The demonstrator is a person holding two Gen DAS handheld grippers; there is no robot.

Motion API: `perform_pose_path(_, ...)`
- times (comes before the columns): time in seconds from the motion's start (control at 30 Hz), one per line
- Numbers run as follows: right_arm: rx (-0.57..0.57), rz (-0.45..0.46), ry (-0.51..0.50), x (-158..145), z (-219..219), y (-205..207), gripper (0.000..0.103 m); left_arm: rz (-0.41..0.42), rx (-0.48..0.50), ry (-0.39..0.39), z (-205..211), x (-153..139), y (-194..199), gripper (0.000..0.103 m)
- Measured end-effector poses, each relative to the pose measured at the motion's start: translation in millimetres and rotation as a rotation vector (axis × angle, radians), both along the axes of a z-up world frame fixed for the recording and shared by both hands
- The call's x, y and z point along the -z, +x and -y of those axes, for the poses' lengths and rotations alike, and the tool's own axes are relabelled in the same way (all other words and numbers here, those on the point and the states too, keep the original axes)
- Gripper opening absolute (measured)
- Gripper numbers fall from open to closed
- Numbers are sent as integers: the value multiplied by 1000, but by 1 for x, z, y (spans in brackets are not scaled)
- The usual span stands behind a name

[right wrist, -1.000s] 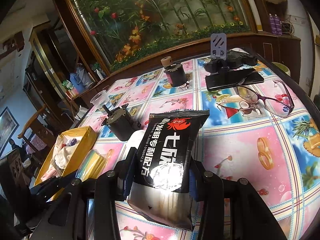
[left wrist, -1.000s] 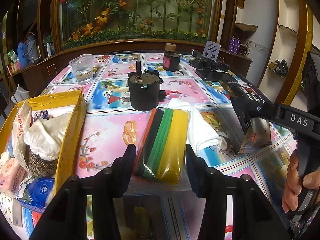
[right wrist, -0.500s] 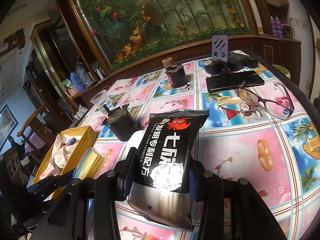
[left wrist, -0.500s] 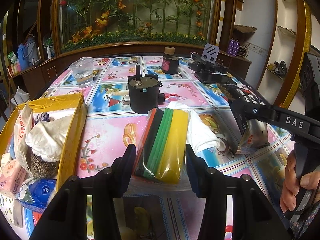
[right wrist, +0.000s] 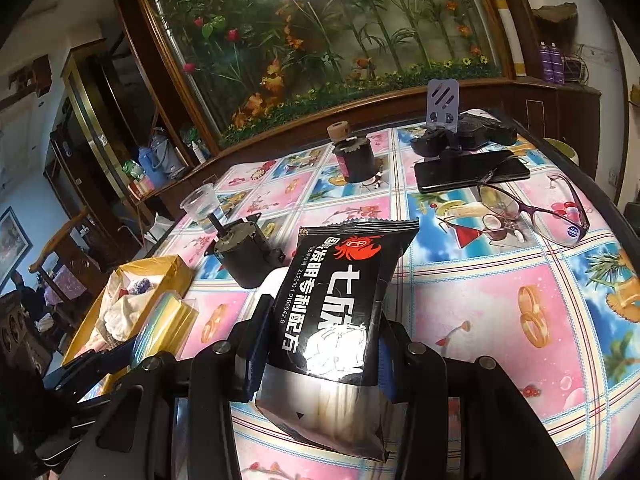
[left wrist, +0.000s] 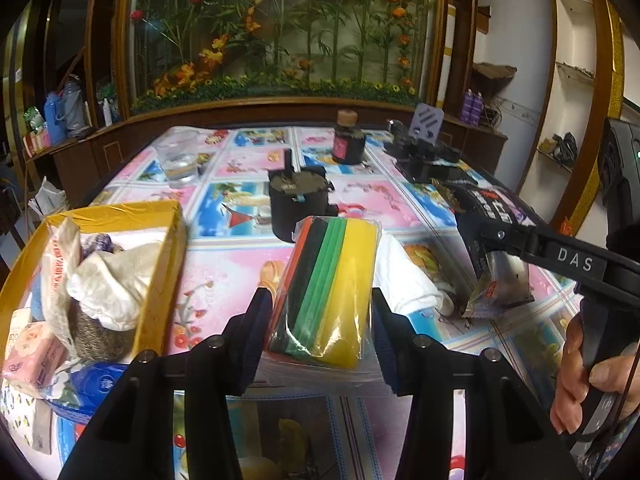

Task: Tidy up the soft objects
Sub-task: 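Lift the sponge pack and black snack bag off the table with both tools, then carry the sponge pack and black snack bag into the tray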

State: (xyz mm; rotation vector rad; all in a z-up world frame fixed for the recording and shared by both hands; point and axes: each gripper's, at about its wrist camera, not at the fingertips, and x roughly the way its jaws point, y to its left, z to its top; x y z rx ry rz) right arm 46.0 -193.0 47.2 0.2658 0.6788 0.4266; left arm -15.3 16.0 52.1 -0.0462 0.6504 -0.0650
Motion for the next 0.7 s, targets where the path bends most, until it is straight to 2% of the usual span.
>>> perform_pose_path(0.17,11,26,41,-6,-14,-6,48,101,-67,-6,-9,-13,-16,47)
perform_pose_path(0.4,-46,79,24,-13,-59,-17,48,174,-152,-7,-21,-21,-33,47)
perform_pose_path(0.7,-154,106,0,-13,-117,-28,48,169,-194,-48,-56,-31,-55,47)
